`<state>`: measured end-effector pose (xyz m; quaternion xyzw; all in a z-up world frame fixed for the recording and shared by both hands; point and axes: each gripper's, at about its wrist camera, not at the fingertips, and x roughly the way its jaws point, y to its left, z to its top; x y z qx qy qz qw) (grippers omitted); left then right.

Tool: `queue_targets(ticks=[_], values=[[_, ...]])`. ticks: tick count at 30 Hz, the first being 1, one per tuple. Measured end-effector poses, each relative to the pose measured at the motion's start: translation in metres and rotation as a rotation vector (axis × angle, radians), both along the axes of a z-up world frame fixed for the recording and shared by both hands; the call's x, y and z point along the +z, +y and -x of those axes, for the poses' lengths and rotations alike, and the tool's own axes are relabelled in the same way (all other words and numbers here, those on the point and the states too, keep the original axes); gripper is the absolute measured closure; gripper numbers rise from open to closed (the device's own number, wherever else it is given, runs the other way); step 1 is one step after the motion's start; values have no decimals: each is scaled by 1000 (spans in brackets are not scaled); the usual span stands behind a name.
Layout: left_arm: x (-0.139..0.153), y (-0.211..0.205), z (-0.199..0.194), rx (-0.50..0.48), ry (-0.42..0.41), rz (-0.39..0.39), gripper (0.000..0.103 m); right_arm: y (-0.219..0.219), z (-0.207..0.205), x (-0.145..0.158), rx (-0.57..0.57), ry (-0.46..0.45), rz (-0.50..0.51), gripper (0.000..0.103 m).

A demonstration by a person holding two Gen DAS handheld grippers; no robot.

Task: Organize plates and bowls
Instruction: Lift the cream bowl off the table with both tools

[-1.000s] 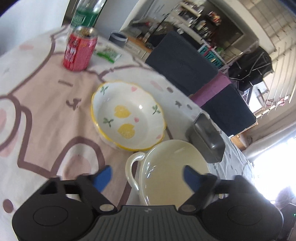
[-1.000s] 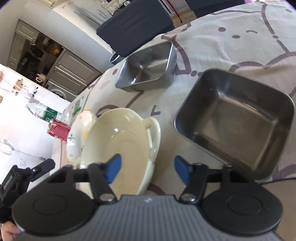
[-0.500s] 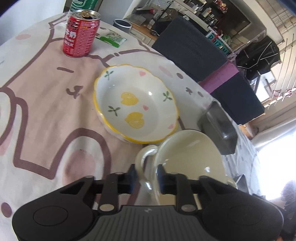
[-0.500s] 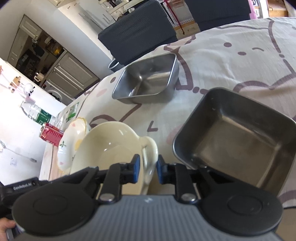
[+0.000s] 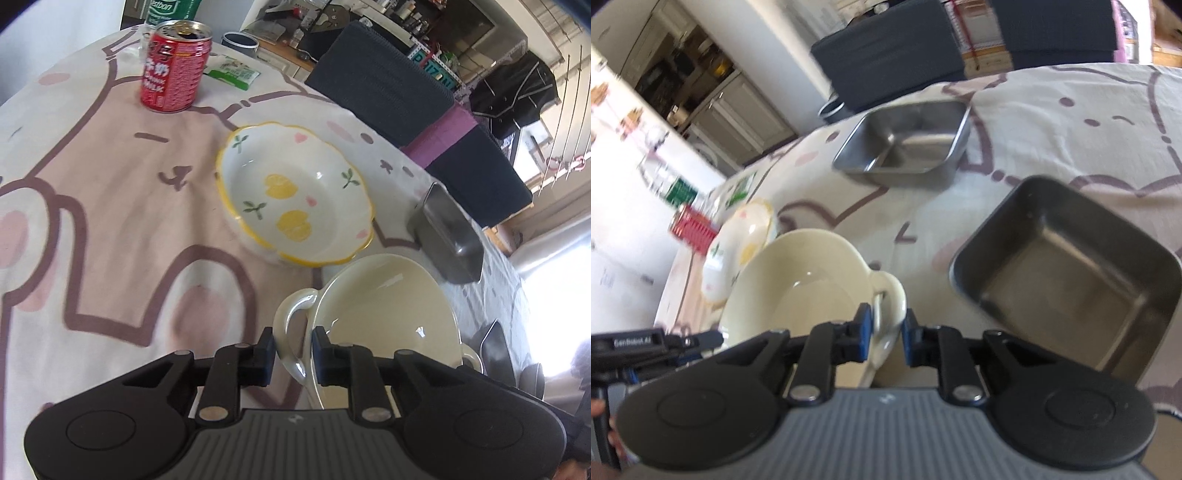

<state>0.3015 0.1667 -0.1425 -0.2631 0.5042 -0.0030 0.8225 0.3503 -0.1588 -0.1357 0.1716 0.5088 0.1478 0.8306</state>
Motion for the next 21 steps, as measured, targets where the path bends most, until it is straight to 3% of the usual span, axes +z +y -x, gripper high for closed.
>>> queue_targets(ticks=[3, 6, 7, 9, 12, 14, 21], values=[[1, 8, 6, -22, -2, -3, 80, 7, 7, 1, 65, 27, -2, 81], [2, 6, 4, -43, -6, -27, 79, 10, 10, 0, 59, 33, -8, 77], [3, 4, 3, -53, -7, -42, 79, 10, 9, 2, 48, 18, -3, 69], [3, 0, 0, -76, -11, -73, 78, 10, 5, 4, 35, -7, 4, 63], [1, -3, -4, -106, -16, -97, 77, 12, -1, 2, 55, 5, 7, 65], [-1, -2, -6, -117, -19, -95, 76, 18, -2, -2, 88, 33, 41, 76], [-7, -1, -12, -149, -28, -88, 73, 22, -4, -5, 97, 59, 59, 78]])
